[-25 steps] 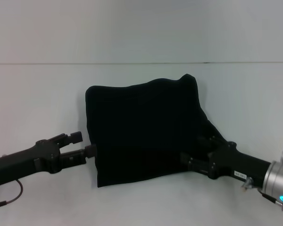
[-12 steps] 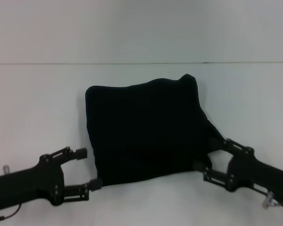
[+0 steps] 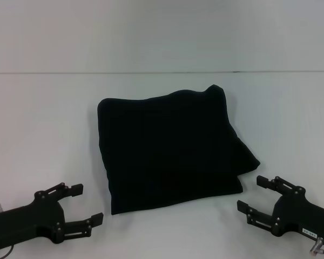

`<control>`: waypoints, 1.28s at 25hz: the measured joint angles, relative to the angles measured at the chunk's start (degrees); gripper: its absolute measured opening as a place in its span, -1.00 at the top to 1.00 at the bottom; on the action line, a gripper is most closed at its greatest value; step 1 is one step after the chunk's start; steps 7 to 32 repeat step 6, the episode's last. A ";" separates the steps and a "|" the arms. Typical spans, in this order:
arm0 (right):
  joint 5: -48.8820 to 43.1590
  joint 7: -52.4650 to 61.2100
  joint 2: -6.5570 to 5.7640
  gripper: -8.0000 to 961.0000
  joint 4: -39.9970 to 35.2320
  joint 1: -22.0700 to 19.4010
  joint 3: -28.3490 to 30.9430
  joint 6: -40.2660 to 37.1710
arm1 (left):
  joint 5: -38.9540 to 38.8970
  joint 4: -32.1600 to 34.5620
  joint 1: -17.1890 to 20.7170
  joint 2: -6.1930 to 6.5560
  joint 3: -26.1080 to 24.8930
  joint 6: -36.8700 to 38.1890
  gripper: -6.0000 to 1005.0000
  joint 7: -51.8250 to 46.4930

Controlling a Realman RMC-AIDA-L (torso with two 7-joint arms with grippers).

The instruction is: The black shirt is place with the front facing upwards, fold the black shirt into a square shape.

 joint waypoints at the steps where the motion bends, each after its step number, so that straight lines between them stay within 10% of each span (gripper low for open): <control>1: -0.01 -0.03 0.02 -0.74 0.06 0.04 -0.01 0.06 | 0.05 -0.09 -0.01 0.00 0.03 -0.19 -0.89 -0.18; 32: -0.02 0.07 0.07 -0.74 0.11 0.12 -0.05 0.10 | 0.17 -0.49 -0.03 0.00 0.07 -0.98 -0.89 -0.58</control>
